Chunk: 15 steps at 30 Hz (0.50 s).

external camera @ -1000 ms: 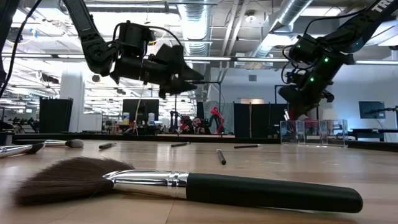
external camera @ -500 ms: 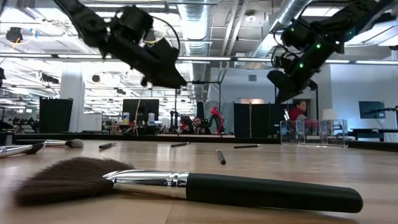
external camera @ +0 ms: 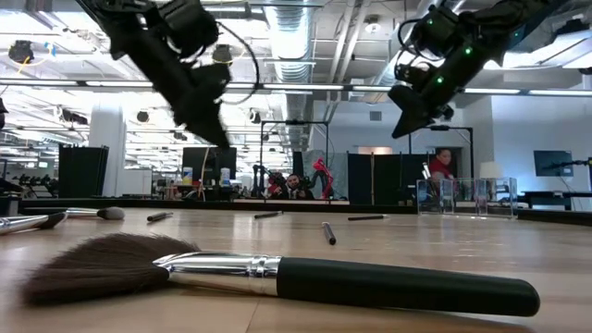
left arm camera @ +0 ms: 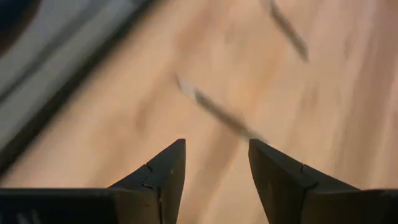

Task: Put items in baskets/containers
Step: Put the black powder brush into the transparent organizer

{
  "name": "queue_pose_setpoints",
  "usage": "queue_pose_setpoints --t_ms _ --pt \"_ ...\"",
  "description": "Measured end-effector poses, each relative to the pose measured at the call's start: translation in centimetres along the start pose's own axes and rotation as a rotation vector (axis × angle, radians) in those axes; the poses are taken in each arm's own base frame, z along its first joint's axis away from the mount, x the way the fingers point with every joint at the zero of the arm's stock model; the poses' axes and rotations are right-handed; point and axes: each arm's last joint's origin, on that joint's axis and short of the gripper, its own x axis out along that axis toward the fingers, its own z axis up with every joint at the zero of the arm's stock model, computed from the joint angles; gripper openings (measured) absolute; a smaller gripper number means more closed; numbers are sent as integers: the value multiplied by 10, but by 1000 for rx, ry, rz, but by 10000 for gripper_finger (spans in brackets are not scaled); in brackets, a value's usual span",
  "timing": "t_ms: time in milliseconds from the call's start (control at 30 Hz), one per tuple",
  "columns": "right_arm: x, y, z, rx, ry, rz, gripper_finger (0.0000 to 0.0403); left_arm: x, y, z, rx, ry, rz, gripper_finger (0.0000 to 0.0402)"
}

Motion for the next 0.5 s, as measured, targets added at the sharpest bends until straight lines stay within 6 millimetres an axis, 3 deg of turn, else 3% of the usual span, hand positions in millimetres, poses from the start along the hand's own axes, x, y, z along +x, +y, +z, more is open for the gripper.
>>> queue_pose_setpoints --t_ms 200,367,500 --pt "-2 5 1 -16 -5 18 1 -11 -1 -19 54 304 -121 173" --pt "-3 10 0 -30 2 35 1 -25 -7 -15 155 402 -153 173" --pt "-6 18 -4 -61 35 62 1 -30 -10 -23 191 510 -161 173"
